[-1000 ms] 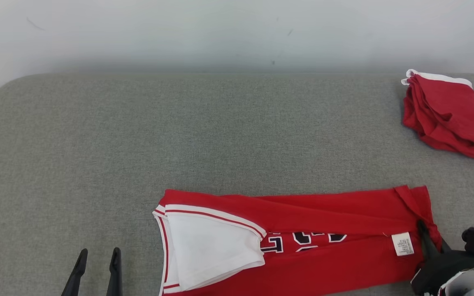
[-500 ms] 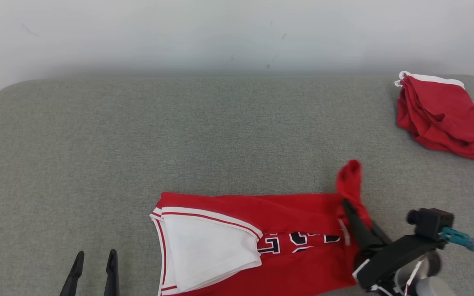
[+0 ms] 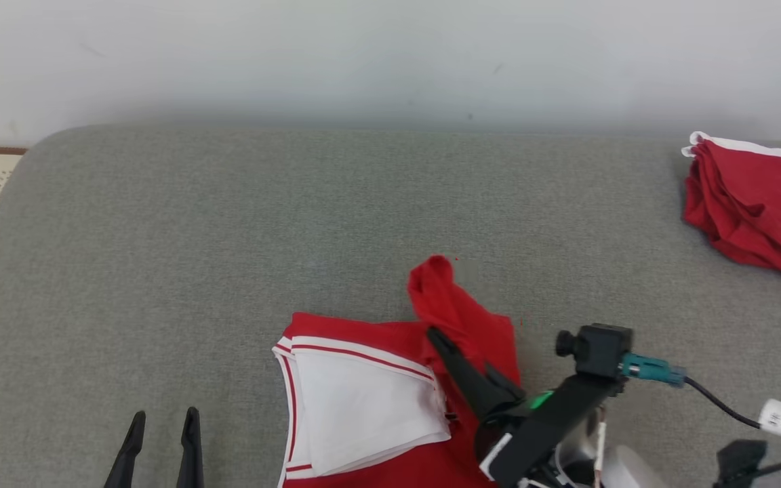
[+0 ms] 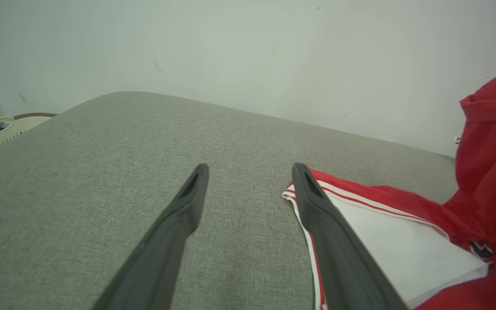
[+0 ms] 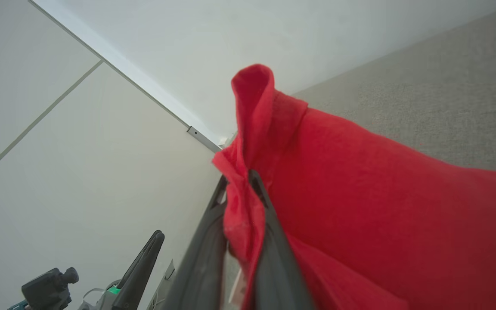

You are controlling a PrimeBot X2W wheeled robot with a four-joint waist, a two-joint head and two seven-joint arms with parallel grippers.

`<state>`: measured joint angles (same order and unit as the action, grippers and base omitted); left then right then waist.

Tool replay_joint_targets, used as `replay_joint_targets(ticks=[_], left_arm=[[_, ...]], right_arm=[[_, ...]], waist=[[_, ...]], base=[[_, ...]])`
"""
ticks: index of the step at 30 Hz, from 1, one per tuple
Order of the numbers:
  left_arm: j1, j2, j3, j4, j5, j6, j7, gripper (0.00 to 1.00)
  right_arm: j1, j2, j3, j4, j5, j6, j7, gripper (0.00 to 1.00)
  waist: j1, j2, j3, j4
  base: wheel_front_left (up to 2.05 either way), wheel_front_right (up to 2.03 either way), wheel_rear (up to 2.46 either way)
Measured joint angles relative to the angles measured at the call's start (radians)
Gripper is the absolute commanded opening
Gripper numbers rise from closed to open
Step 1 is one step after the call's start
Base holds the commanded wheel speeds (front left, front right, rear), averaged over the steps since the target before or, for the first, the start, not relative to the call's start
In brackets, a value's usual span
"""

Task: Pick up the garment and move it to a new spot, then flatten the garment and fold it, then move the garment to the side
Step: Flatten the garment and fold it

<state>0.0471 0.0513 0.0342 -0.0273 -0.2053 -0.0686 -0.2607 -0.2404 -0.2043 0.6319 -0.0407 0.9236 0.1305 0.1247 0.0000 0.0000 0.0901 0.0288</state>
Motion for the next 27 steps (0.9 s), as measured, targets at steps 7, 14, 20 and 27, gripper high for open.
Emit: replay_joint_targets(ticks=[7, 14, 20, 27], left_arm=[[-0.013, 0.000, -0.023, 0.012, -0.004, 0.004, 0.000, 1.00], [-0.036, 0.000, -0.042, 0.032, -0.006, 0.000, 0.000, 1.00], [-0.055, 0.000, -0.061, 0.052, -0.008, -0.005, 0.000, 1.00], [-0.068, 0.000, -0.069, 0.062, -0.009, -0.006, 0.000, 1.00]], right_arm=[[-0.074, 0.057, 0.088, 0.067, 0.015, 0.000, -0.005, 0.00], [-0.153, 0.105, 0.132, 0.233, 0.021, 0.000, -0.049, 0.00], [-0.209, 0.126, 0.170, 0.379, 0.025, 0.000, -0.093, 0.00], [-0.248, 0.139, 0.218, 0.503, 0.028, 0.000, -0.136, 0.85]], waist=[[0.0000, 0.0000, 0.000, 0.045], [0.0000, 0.0001, 0.014, 0.087], [0.0001, 0.0001, 0.026, 0.123], [0.0000, 0.0000, 0.032, 0.152]], base=[[0.00, 0.00, 0.00], [0.00, 0.00, 0.00], [0.00, 0.00, 0.00], [0.00, 0.00, 0.00]])
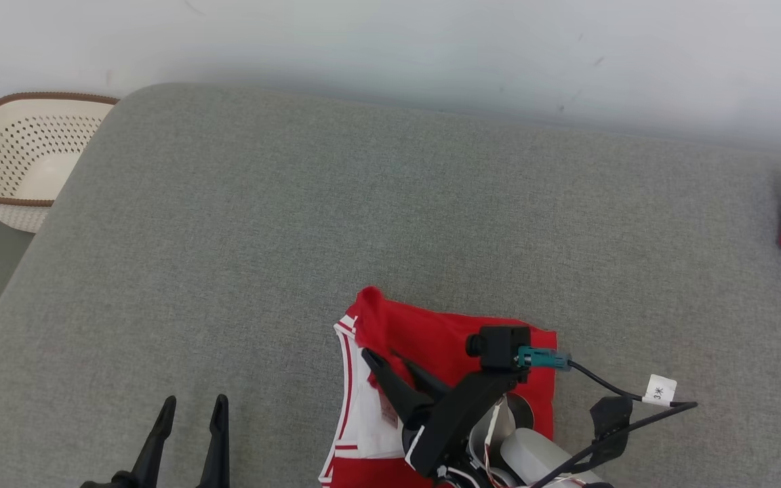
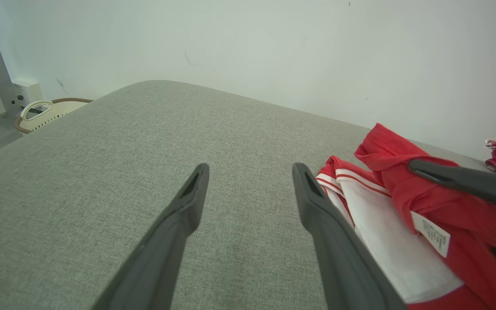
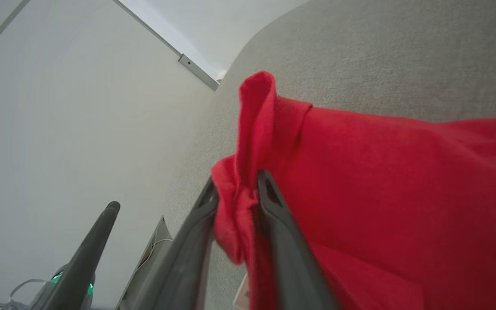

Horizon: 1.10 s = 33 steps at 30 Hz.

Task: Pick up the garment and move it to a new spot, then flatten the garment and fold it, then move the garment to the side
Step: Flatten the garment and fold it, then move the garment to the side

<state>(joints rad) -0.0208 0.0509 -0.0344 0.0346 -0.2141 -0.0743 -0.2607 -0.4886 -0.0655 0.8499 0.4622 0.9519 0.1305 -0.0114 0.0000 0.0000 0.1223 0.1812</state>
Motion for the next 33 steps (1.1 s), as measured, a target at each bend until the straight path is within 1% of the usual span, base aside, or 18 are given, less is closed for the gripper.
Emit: replay_joint_targets(ticks=[1, 5, 9, 13, 14, 16, 18, 20, 22, 23, 29, 33], left_arm=[[0.000, 0.000, 0.002, 0.000, 0.000, 0.000, 0.000, 1.00], [0.001, 0.000, 0.015, 0.003, 0.000, -0.001, 0.000, 1.00], [0.005, 0.000, 0.023, 0.004, 0.001, 0.000, 0.000, 1.00], [0.021, 0.000, 0.027, 0.002, 0.001, 0.001, 0.000, 1.00], [0.021, 0.000, 0.030, -0.001, 0.001, 0.001, 0.000, 1.00], [0.024, 0.000, 0.033, -0.003, 0.001, 0.001, 0.000, 1.00], [0.030, 0.000, 0.037, -0.007, 0.001, 0.002, 0.000, 1.00], [0.043, 0.000, 0.051, -0.016, 0.001, 0.006, 0.000, 1.00], [0.044, 0.000, 0.053, -0.018, 0.001, 0.006, 0.000, 1.00], [0.046, 0.000, 0.058, -0.021, 0.001, 0.006, 0.000, 1.00], [0.053, 0.000, 0.067, -0.030, 0.006, 0.010, 0.000, 1.00], [0.055, 0.000, 0.068, -0.036, 0.010, 0.014, 0.000, 1.00]], right_arm=[[-0.004, 0.002, 0.006, 0.009, 0.005, 0.000, -0.009, 1.00], [-0.026, 0.003, 0.022, 0.005, 0.030, 0.000, -0.062, 1.00], [-0.038, -0.018, 0.030, -0.057, 0.060, 0.000, -0.128, 1.00], [-0.054, -0.091, 0.009, -0.106, 0.063, 0.000, -0.194, 1.00], [-0.056, -0.131, -0.003, -0.119, 0.027, 0.000, -0.214, 1.00], [-0.054, -0.160, -0.022, -0.123, 0.005, 0.000, -0.227, 1.00], [-0.048, -0.185, -0.046, -0.124, -0.021, 0.000, -0.233, 1.00], [0.006, -0.235, -0.102, -0.105, -0.069, 0.000, -0.236, 1.00], [0.016, -0.242, -0.112, -0.100, -0.079, 0.000, -0.235, 1.00], [0.042, -0.257, -0.128, -0.089, -0.098, 0.000, -0.217, 1.00], [0.114, -0.276, -0.143, -0.072, -0.139, 0.000, -0.154, 1.00], [0.157, -0.271, -0.159, -0.059, -0.153, 0.000, -0.104, 1.00]], waist=[[0.0000, 0.0000, 0.000, 0.001], [0.0000, 0.0000, -0.006, -0.003], [0.0000, 0.0000, -0.016, -0.013], [0.0000, 0.0000, -0.027, -0.026], [0.0000, 0.0000, -0.032, -0.033], [0.0000, 0.0000, -0.036, -0.039], [0.0000, 0.0000, -0.039, -0.045], [0.0000, 0.0000, -0.045, -0.061], [0.0000, 0.0000, -0.046, -0.064], [0.0000, 0.0000, -0.047, -0.069], [0.0000, 0.0000, -0.046, -0.082], [0.0000, 0.0000, -0.041, -0.089]], base=[[0.00, 0.00, 0.00], [0.00, 0.00, 0.00], [0.00, 0.00, 0.00], [0.00, 0.00, 0.00], [0.00, 0.00, 0.00], [0.00, 0.00, 0.00], [0.00, 0.00, 0.00], [0.00, 0.00, 0.00], [0.00, 0.00, 0.00], [0.00, 0.00, 0.00], [0.00, 0.00, 0.00], [0.00, 0.00, 0.00]])
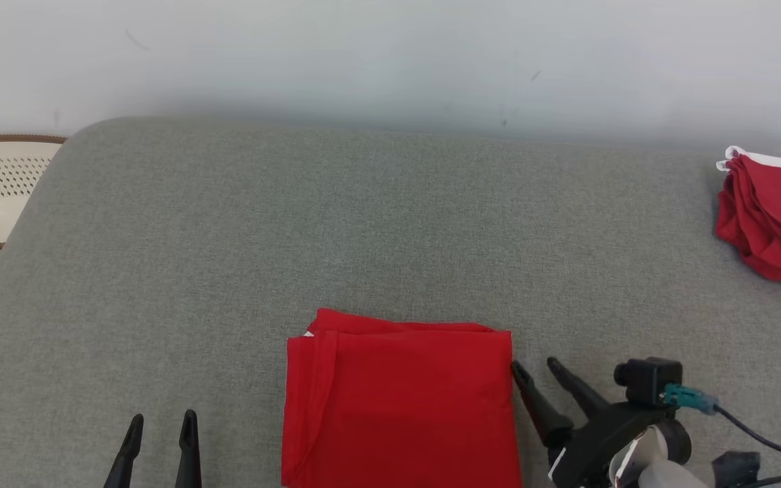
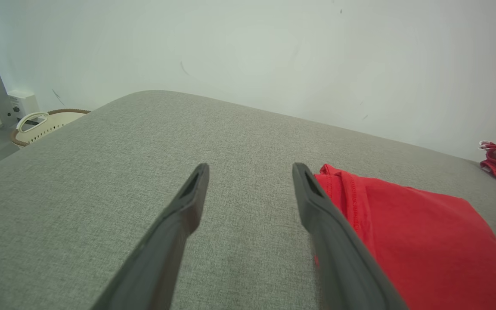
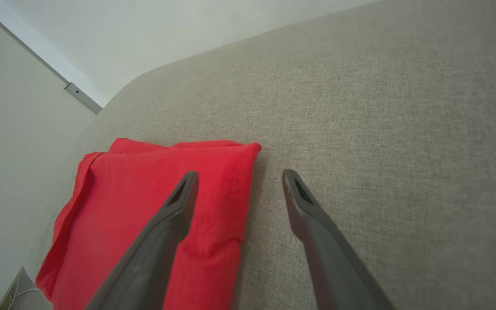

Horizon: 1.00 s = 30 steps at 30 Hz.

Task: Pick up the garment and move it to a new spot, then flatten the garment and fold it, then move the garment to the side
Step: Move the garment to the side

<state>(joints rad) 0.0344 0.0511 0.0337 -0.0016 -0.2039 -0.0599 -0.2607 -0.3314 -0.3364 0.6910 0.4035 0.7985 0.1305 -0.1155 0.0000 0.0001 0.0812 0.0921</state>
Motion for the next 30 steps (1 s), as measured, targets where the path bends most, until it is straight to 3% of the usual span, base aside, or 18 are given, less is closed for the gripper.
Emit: replay_joint_targets(ticks=[16, 17, 18, 19, 20, 30], left_arm=[[-0.009, 0.000, -0.004, 0.000, 0.001, 0.000, 0.000, 1.00], [-0.009, 0.000, -0.005, 0.000, 0.001, 0.000, 0.000, 1.00], [-0.009, 0.000, -0.005, 0.000, 0.001, 0.000, 0.000, 1.00], [-0.009, 0.000, -0.005, 0.000, 0.000, 0.000, 0.000, 1.00], [-0.009, 0.000, -0.005, 0.000, -0.001, 0.001, 0.000, 1.00], [-0.012, 0.000, -0.006, 0.002, -0.006, 0.005, 0.000, 1.00]], right_arm=[[0.055, 0.052, 0.039, 0.031, 0.051, 0.000, 0.171, 1.00], [0.054, 0.053, 0.041, 0.031, 0.060, 0.000, 0.182, 0.85], [0.054, 0.053, 0.044, 0.031, 0.066, 0.000, 0.190, 0.49], [0.053, 0.054, 0.049, 0.031, 0.068, 0.000, 0.197, 0.35], [0.053, 0.056, 0.054, 0.031, 0.078, 0.000, 0.208, 0.00], [-0.016, 0.050, 0.065, 0.045, 0.068, 0.000, 0.161, 0.00]], waist=[[0.0000, 0.0000, 0.013, 0.015], [0.0000, 0.0000, 0.013, 0.015], [0.0000, -0.0001, 0.013, 0.015], [0.0000, -0.0001, 0.014, 0.015], [-0.0001, -0.0001, 0.014, 0.015], [0.0000, 0.0000, 0.020, 0.016]], base=[[0.00, 0.00, 0.00], [0.00, 0.00, 0.00], [0.00, 0.00, 0.00], [0.00, 0.00, 0.00], [0.00, 0.00, 0.00], [0.00, 0.00, 0.00]])
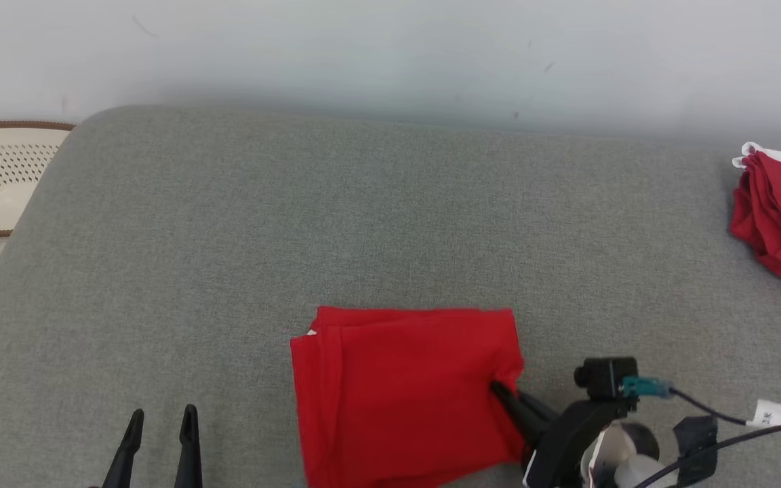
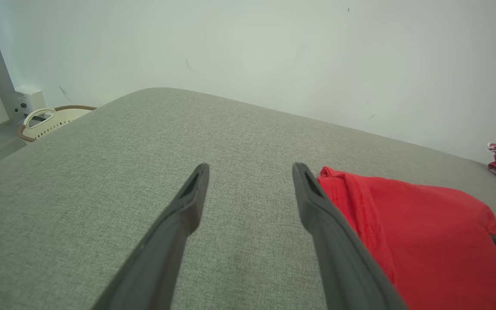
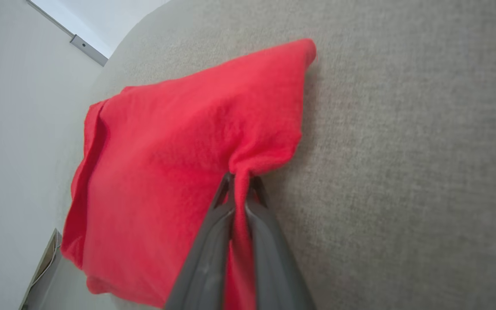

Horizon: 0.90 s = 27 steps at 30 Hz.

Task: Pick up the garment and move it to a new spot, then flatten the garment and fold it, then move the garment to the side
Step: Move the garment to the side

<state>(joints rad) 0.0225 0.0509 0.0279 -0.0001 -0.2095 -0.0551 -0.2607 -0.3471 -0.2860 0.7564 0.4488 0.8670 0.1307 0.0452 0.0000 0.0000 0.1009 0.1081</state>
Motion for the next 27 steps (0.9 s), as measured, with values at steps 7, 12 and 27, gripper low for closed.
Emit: replay_joint_targets(ticks=[7, 12, 27], left_arm=[[-0.001, 0.000, 0.003, -0.004, -0.004, 0.004, 0.000, 1.00], [-0.003, 0.000, 0.000, -0.013, -0.005, 0.006, 0.000, 1.00], [-0.069, 0.000, 0.012, -0.059, 0.004, -0.005, 0.000, 1.00]], right_arm=[[-0.116, -0.044, -0.014, 0.021, -0.039, 0.000, -0.045, 0.00], [-0.221, -0.088, -0.023, 0.031, -0.077, 0.000, -0.057, 0.00], [-0.501, -0.239, -0.073, 0.072, -0.103, 0.000, -0.073, 0.00]], waist=[[0.0000, 0.0000, 0.013, -0.001], [0.0000, 0.0001, 0.036, -0.010], [0.0001, 0.0001, 0.145, -0.079]], base=[[0.00, 0.00, 0.00], [0.00, 0.00, 0.00], [0.00, 0.00, 0.00]])
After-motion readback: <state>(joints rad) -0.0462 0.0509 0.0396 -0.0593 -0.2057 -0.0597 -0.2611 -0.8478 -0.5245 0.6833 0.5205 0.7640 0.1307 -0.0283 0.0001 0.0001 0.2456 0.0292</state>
